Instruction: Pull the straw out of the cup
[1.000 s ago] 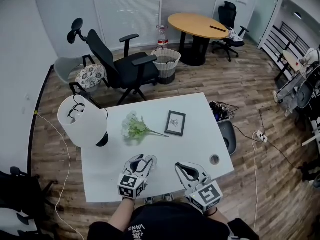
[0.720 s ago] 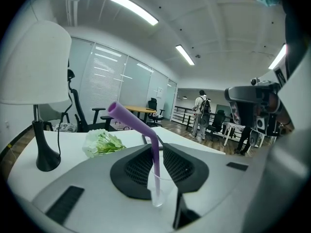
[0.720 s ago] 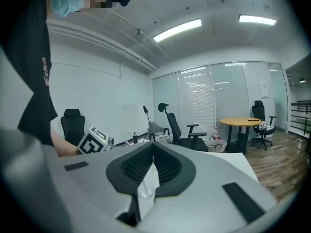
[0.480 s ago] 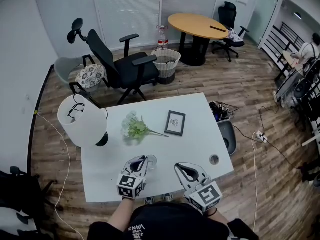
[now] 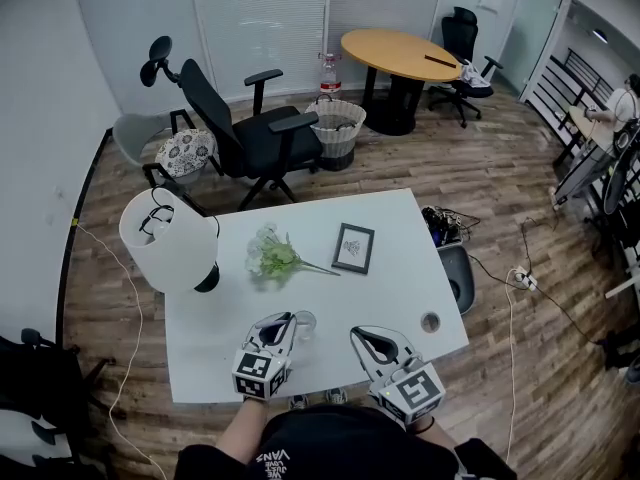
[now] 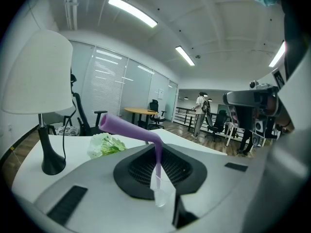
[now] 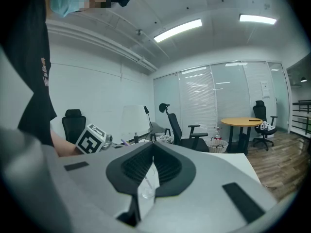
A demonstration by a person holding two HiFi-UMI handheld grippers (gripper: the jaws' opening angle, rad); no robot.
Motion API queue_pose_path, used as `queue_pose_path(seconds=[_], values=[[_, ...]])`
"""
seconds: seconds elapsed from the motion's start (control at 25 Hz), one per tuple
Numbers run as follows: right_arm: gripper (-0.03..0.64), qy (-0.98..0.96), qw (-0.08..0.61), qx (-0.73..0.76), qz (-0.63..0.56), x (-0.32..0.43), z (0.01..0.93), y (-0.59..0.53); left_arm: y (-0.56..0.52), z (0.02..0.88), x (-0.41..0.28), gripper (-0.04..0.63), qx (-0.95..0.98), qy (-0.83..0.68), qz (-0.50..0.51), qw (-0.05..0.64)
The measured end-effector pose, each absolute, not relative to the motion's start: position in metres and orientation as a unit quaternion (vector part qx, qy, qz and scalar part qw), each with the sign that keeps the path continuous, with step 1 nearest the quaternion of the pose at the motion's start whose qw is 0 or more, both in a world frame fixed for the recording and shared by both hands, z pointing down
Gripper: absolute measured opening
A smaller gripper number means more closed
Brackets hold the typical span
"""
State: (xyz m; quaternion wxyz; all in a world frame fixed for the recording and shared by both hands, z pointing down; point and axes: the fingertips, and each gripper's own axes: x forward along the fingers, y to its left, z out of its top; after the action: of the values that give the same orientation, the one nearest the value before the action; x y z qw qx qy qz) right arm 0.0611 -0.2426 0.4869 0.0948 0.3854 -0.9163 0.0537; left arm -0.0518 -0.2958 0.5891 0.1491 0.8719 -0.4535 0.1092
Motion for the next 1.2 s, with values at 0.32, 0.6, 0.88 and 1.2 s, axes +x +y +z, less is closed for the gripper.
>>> queue_pose_path(seconds=[0.32, 0.6, 0.88, 1.2], values=[[0.017, -0.923, 0.093, 0.369, 0.053, 0.049, 0.484, -0.242, -0.287, 0.569, -0.059, 0.037, 0.875, -0.457, 0.104, 0.125], [0.017, -0.928, 0.085, 0.36, 0.049, 0.044, 0.485, -0.24, -0.277, 0.544, -0.067, 0.037, 0.876, -0.46, 0.088, 0.117], [0.017, -0.93, 0.087, 0.353, 0.048, 0.037, 0.484, -0.238, -0.267, 0.513, -0.074, 0.037, 0.879, -0.462, 0.063, 0.097], [0.017, -0.933, 0.079, 0.349, 0.042, 0.034, 0.482, -0.233, -0.253, 0.482, -0.074, 0.037, 0.885, -0.456, 0.05, 0.076]])
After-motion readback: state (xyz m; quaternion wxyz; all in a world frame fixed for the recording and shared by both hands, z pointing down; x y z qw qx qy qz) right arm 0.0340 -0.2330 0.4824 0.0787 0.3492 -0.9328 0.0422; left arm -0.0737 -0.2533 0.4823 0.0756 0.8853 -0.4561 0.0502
